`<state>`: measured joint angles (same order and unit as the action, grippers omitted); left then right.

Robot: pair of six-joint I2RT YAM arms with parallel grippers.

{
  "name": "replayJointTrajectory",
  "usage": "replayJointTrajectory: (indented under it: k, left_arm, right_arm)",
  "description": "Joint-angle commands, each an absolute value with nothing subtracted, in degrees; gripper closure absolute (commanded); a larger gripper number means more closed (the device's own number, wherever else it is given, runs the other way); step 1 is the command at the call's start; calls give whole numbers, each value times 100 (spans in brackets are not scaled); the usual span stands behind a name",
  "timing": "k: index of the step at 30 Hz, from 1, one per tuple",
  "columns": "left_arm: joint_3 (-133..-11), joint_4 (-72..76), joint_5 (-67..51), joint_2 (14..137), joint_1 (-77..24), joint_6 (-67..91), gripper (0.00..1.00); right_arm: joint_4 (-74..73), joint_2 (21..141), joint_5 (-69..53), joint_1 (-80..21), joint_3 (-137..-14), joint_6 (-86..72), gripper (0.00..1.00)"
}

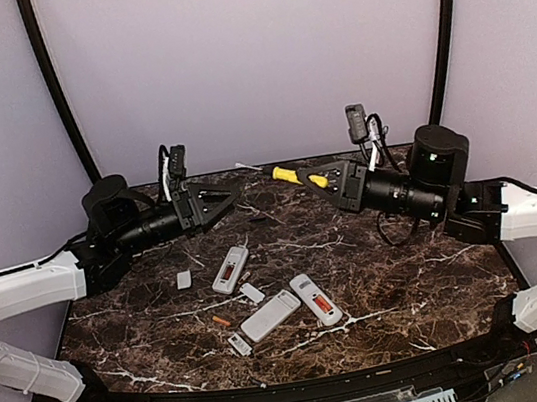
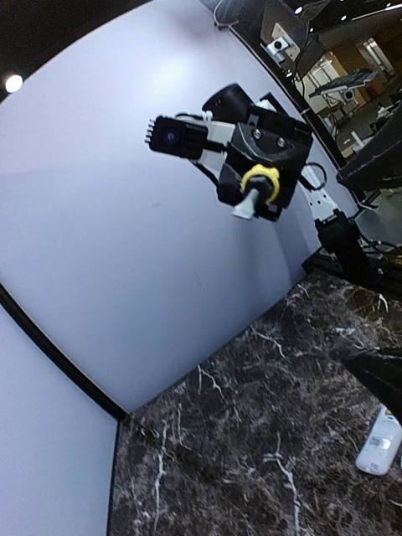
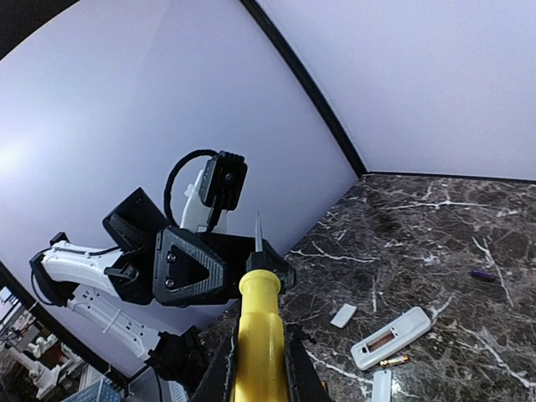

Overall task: Unload the batteries from the remote control
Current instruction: Pass from the left arm to the right

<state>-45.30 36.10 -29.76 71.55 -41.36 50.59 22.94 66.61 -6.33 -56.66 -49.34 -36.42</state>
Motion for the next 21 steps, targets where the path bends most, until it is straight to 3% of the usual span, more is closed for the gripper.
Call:
replayJointTrajectory:
  k: [1,7,21]
  left_arm:
    - [-4731,1889,-2439,7309,-4228,4691,36]
    - [-4779,1767,-2466,8066,-4517,4961,36]
    - [-5318,1828,-2613,9756,-4973,5357,38]
  right_arm:
    - [267,6286,718,-5571,-5047,-3341,100]
    - [-1042,5865,1175,-5356,-4676,-3604,100]
    - [-1575,6322,924,-5238,-4540,-3574,100]
